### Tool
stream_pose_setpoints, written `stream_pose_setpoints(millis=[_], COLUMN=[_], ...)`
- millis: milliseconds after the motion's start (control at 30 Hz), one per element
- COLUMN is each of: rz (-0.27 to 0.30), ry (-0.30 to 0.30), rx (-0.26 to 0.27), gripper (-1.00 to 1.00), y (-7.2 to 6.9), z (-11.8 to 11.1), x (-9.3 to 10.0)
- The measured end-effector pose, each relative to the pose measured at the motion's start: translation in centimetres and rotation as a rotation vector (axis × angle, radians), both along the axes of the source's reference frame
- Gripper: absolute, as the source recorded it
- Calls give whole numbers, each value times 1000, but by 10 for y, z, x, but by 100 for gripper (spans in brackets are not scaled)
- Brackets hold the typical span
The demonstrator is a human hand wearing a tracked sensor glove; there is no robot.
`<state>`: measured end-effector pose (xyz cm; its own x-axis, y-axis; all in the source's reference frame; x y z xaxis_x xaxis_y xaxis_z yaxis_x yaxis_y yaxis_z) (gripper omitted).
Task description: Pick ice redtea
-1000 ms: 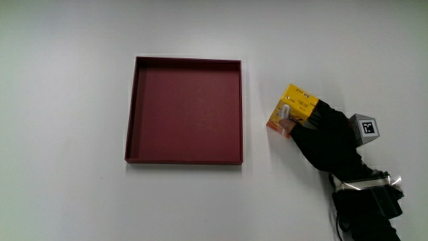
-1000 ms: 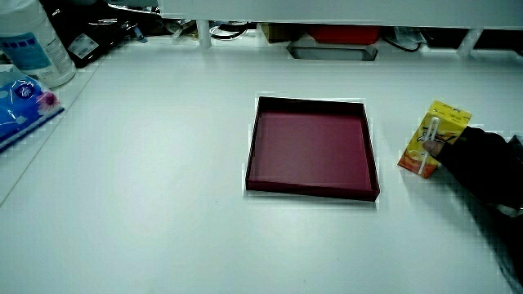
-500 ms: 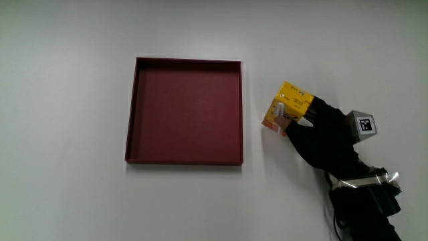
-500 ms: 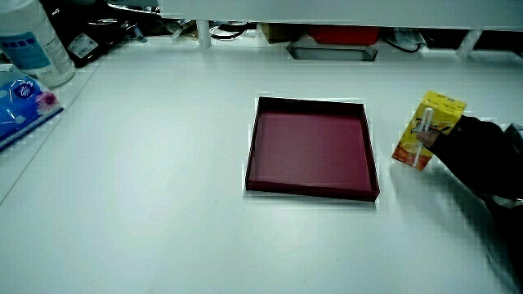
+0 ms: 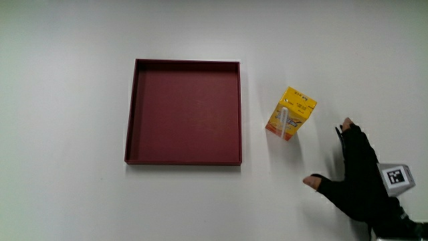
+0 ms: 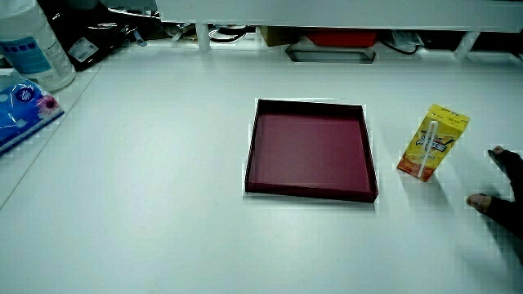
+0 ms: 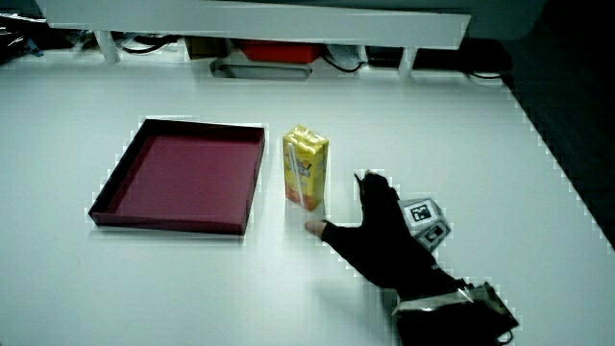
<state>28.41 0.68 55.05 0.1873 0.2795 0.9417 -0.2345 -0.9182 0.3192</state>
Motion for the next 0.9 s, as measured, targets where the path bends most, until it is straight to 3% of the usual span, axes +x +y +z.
stream_pose_setpoints(millis=[200,400,700,900], rz=[57,89,118,84], ry=[-82,-120,-114,-112], rx=[23,16,30,48], gripper=[75,100,100,100], y=[2,3,5,-2], z=[2,5,7,-2], x=[-3,-4,-2,-12])
